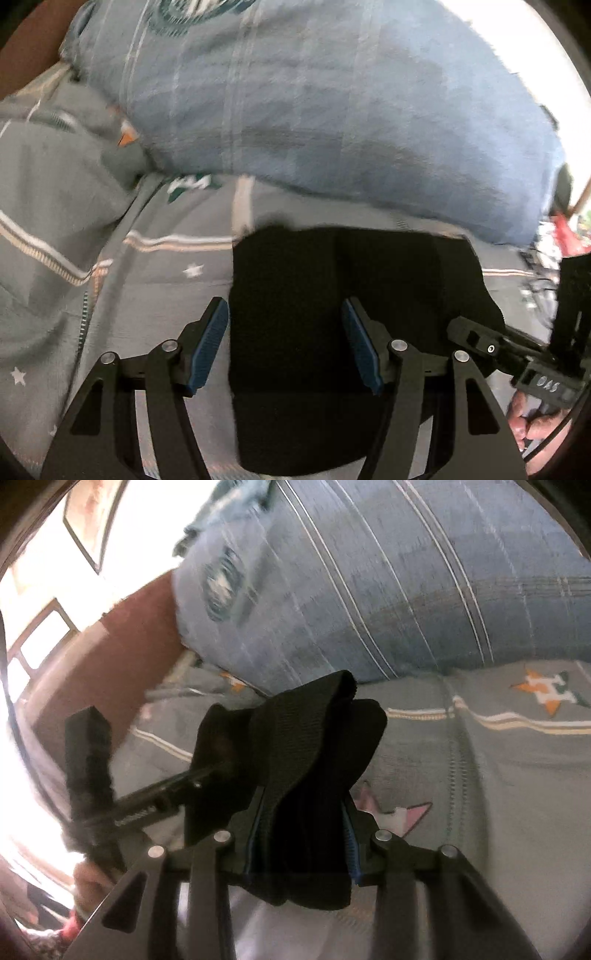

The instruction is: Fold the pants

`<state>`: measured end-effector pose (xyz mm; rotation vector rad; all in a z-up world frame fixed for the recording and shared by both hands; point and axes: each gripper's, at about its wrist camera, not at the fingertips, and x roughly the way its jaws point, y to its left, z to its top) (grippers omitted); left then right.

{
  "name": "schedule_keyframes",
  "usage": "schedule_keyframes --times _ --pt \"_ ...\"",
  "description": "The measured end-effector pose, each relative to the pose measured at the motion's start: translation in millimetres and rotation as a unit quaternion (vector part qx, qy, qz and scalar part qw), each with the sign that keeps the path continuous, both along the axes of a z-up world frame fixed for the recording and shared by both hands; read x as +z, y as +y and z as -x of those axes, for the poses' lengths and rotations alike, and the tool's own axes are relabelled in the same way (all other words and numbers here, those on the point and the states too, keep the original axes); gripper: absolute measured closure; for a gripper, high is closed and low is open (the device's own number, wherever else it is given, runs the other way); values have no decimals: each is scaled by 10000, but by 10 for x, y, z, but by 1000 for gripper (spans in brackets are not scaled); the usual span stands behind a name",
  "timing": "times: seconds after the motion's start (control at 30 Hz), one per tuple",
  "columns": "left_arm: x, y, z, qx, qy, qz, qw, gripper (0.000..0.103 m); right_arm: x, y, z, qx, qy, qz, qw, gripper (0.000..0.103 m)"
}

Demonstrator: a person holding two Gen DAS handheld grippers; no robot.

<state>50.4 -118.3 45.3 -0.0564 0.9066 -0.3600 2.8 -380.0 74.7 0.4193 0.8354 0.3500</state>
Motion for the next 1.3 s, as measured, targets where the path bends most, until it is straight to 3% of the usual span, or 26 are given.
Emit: schedule_keyframes --times 0.03,0.07,0.1,0.2,0.33,0.47,0.57,0.63,0.7,0.83,1.03,1.13,1.3 --pt "-75 17 -43 -10 117 27 9999 27 -102 27 -57 -159 139 390 9990 56" --pt "-142 67 -76 37 241 208 9995 24 -174 25 -75 -266 206 606 9976 46" --pt "-168 118 -100 118 308 331 9989 18 -195 -9 -51 -324 128 559 9978 43" --pt "-110 171 -94 156 289 343 9989 16 -81 -54 50 -402 49 665 9970 44" --pt "47 155 78 134 -103 228 9996 16 287 2 257 -337 -445 756 9956 46" --pt "23 82 216 113 -191 153 9996 16 385 256 312 204 -585 640 9960 66" --pt "-82 -17 254 66 -187 -127 9997 16 60 458 230 283 -148 1162 9927 78" --pt "-56 -57 294 76 -258 -229 9994 16 -14 444 248 108 -188 992 9948 78" --pt "36 -65 350 77 -369 -259 9990 16 95 418 303 62 -243 812 9964 72" --pt "256 2 516 234 -748 -231 9967 16 390 362 521 -61 -577 801 9951 70" --pt "446 122 806 354 -1085 -176 9933 16 689 361 837 -331 -1083 977 9887 54" --pt "533 152 961 371 -1302 -270 9904 16 751 398 984 -404 -1268 1106 9849 39" --pt "617 215 1136 447 -1453 -261 9880 16 754 452 1063 -530 -1341 1254 9816 37"
